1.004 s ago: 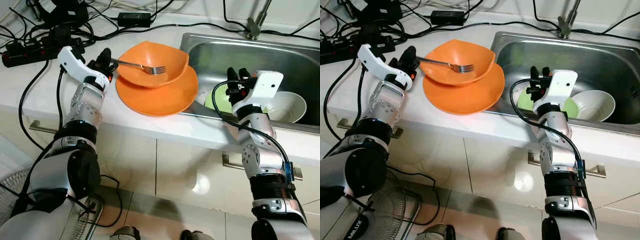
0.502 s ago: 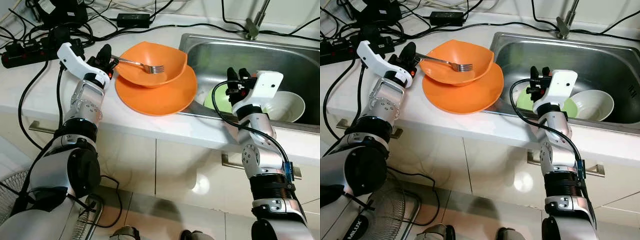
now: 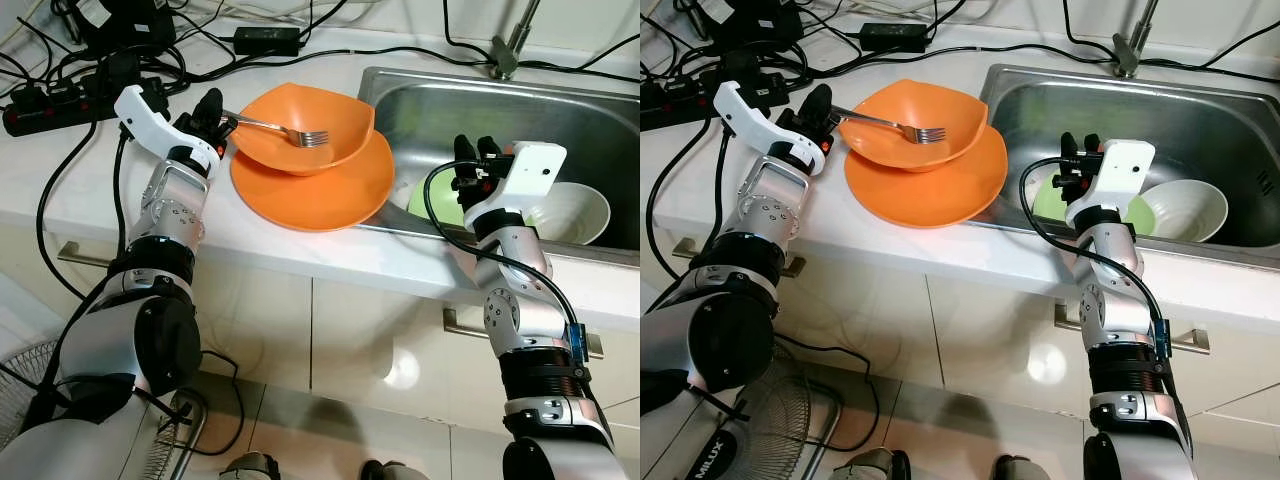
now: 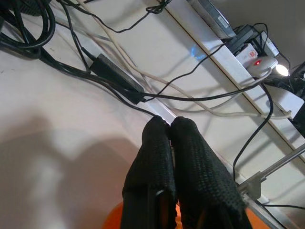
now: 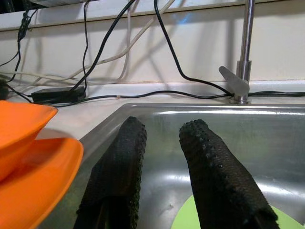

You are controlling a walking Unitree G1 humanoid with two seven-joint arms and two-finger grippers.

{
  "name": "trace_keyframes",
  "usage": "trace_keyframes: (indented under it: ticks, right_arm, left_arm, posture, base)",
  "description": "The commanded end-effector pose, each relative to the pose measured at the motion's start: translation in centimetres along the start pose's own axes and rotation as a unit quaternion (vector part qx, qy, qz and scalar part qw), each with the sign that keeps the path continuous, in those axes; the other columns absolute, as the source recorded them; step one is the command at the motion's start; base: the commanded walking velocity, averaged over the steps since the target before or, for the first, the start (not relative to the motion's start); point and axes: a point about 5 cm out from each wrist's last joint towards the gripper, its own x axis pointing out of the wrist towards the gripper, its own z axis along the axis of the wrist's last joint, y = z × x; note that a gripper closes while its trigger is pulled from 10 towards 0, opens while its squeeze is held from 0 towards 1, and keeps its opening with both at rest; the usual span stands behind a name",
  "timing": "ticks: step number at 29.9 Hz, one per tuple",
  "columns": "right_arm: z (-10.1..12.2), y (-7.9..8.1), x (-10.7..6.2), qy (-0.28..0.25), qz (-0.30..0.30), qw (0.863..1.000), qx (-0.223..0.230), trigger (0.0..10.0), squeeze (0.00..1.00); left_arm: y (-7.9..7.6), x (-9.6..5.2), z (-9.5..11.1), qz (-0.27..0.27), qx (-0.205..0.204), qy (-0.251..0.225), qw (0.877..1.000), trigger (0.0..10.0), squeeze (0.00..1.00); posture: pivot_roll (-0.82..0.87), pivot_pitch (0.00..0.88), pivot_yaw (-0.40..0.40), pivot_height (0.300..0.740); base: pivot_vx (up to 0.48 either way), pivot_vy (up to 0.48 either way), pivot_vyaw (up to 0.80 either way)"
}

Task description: Kitchen organization

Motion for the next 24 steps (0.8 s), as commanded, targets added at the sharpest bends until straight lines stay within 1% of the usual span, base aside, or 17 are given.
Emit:
trace_keyframes:
  ticks: [1, 2, 3, 10, 14, 15, 18, 20, 23, 24]
  right_arm:
    - [0.4, 0.1, 0.6, -0.002, -0.002, 1.000, 0.001, 10.0, 0.00]
    - [0.7, 0.2, 1.4, -0.008, -0.003, 1.000, 0.005, 10.0, 0.00]
    - [0.7, 0.2, 1.6, -0.009, -0.004, 1.000, 0.006, 10.0, 0.00]
    - [0.7, 0.2, 1.6, -0.009, -0.003, 1.000, 0.006, 10.0, 0.00]
    - [0.6, 0.3, 1.6, -0.008, -0.002, 1.000, 0.006, 10.0, 0.00]
    - [0.6, 0.2, 1.6, -0.008, -0.003, 1.000, 0.006, 10.0, 0.00]
    - [0.5, 0.1, 1.7, -0.007, -0.005, 1.000, 0.004, 10.0, 0.00]
    - [0.6, 0.1, 1.7, -0.008, -0.006, 1.000, 0.003, 10.0, 0.00]
    - [0.9, 0.1, 1.9, -0.013, -0.008, 1.000, 0.009, 10.0, 0.00]
    - [0.9, 0.1, 1.9, -0.013, -0.008, 1.000, 0.009, 10.0, 0.00]
  left_arm:
    - [-2.0, 0.5, 0.9, -0.048, 0.003, -0.010, 0.999, 10.0, 0.00]
    - [-6.0, 0.6, 3.1, -0.149, -0.003, -0.051, 0.987, 10.0, 0.00]
    - [-6.8, 0.4, 3.5, -0.171, -0.004, -0.059, 0.984, 10.0, 0.00]
    - [-7.1, 0.4, 3.7, -0.170, -0.009, -0.060, 0.984, 10.0, 0.00]
    - [-7.2, 0.1, 3.6, -0.169, -0.014, -0.053, 0.984, 10.0, 0.00]
    - [-7.3, -0.2, 3.7, -0.169, -0.017, -0.048, 0.984, 10.0, 0.00]
    - [-7.3, -0.3, 3.7, -0.170, -0.021, -0.046, 0.984, 10.0, 0.00]
    - [-7.3, -0.3, 3.7, -0.173, -0.028, -0.047, 0.983, 10.0, 0.00]
    - [-7.5, -0.3, 3.2, -0.175, -0.050, -0.044, 0.982, 10.0, 0.00]
    - [-7.5, -0.3, 3.2, -0.175, -0.050, -0.044, 0.982, 10.0, 0.00]
  posture:
    - [0.06, 0.046, 0.030, 0.740]
    - [0.06, 0.045, 0.028, 0.740]
    - [0.07, 0.045, 0.028, 0.740]
    - [0.07, 0.046, 0.027, 0.740]
    - [0.07, 0.048, 0.027, 0.740]
    - [0.06, 0.051, 0.026, 0.740]
    - [0.06, 0.051, 0.026, 0.740]
    - [0.06, 0.051, 0.026, 0.740]
    - [0.06, 0.050, 0.027, 0.740]
    - [0.06, 0.050, 0.027, 0.740]
  base:
    - [0.000, 0.000, 0.00]
    - [0.000, 0.000, 0.00]
    - [0.000, 0.000, 0.00]
    - [0.000, 0.000, 0.00]
    - [0.000, 0.000, 0.00]
    - [0.000, 0.000, 0.00]
    - [0.000, 0.000, 0.00]
    - [0.000, 0.000, 0.00]
    - [0.000, 0.000, 0.00]
    - [0.000, 0.000, 0.00]
